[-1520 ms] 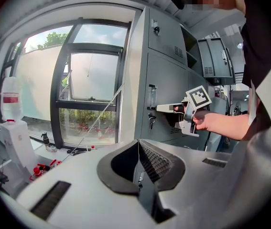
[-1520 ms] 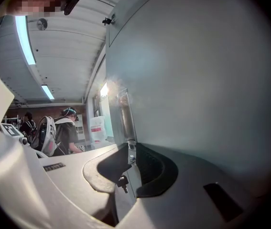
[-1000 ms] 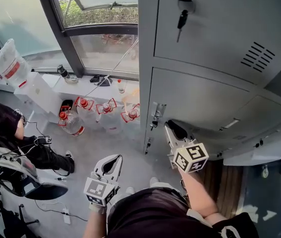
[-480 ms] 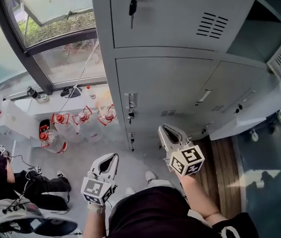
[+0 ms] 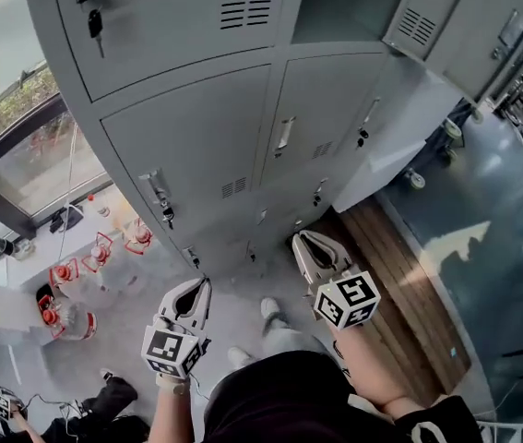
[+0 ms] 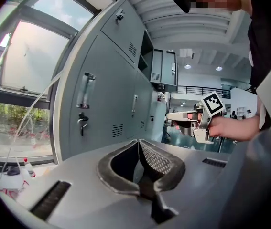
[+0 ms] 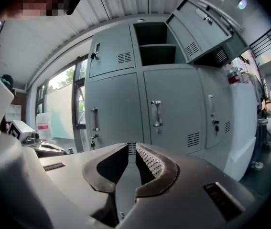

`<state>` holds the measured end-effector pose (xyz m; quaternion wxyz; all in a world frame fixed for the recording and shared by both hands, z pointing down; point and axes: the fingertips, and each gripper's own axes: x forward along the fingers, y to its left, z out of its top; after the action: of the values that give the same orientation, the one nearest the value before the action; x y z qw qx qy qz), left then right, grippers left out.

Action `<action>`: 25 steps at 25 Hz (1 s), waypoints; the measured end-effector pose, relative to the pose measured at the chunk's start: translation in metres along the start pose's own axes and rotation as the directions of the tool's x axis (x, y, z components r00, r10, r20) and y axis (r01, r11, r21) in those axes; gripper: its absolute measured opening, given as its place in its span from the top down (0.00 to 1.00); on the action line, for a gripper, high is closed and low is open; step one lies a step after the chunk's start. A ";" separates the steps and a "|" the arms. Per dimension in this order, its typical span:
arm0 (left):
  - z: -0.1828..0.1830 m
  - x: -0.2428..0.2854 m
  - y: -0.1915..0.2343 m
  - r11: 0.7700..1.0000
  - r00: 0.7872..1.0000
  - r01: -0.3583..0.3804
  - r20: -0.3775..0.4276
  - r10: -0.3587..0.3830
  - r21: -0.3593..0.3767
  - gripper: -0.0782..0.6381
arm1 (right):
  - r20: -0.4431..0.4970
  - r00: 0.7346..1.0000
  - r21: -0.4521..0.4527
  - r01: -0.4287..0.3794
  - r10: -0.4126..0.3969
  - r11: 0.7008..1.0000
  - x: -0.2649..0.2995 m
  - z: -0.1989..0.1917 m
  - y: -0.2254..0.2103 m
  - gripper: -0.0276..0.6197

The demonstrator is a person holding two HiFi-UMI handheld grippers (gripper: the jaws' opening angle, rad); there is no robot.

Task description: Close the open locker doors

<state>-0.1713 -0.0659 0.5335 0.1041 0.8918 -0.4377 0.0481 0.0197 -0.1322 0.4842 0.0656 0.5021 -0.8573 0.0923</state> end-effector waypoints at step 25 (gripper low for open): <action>0.082 0.262 -0.163 0.969 0.974 0.217 0.047 -0.224 0.115 0.86 | 0.396 0.882 -0.034 0.290 -0.254 0.956 -0.109 0.186 -0.319 0.76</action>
<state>0.1170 -0.1896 0.4762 0.0469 0.9403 -0.3356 0.0333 0.3477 -0.2337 0.3095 -0.0700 0.6221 -0.7776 -0.0586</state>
